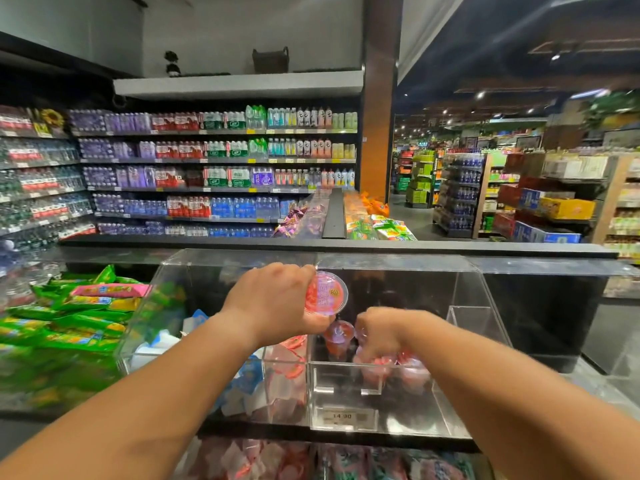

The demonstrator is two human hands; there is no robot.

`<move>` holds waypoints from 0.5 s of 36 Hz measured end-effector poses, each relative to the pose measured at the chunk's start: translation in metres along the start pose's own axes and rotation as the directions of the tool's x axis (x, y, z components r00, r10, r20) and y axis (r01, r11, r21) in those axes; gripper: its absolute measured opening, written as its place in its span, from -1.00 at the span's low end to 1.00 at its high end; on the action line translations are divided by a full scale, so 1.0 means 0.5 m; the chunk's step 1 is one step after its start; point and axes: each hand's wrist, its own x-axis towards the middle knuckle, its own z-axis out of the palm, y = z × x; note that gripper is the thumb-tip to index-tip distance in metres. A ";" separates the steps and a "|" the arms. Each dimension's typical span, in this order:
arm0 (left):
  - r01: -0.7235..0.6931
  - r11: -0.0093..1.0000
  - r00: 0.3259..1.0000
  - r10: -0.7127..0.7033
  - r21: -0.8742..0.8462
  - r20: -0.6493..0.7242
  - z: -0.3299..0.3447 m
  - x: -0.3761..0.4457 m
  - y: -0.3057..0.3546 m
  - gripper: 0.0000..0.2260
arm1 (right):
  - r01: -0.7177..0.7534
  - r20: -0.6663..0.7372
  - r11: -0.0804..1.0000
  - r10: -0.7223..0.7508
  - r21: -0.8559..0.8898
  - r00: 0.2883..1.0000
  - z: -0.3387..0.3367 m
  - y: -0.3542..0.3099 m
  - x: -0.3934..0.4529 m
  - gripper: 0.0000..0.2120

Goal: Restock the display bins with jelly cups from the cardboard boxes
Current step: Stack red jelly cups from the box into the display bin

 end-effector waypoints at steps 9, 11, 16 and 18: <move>-0.028 0.999 0.999 0.027 -0.047 -0.029 -0.021 0.039 0.027 -0.43 | 0.094 -0.048 0.278 -0.165 0.956 0.985 -0.160 0.005 -0.123 -0.59; -0.050 0.998 0.998 0.048 -0.029 -0.042 -0.026 0.047 0.033 -0.41 | 0.120 -0.088 0.177 -0.178 0.977 0.980 -0.168 0.009 -0.134 -0.51; -0.060 0.998 0.998 0.060 -0.006 -0.004 -0.029 0.052 0.046 -0.42 | 0.152 -0.113 0.301 -0.146 0.941 0.983 -0.159 0.000 -0.124 -0.34; -0.058 0.998 0.998 0.058 -0.010 -0.004 -0.027 0.049 0.047 -0.46 | 0.171 -0.154 0.313 -0.076 0.934 0.985 -0.151 -0.010 -0.119 -0.59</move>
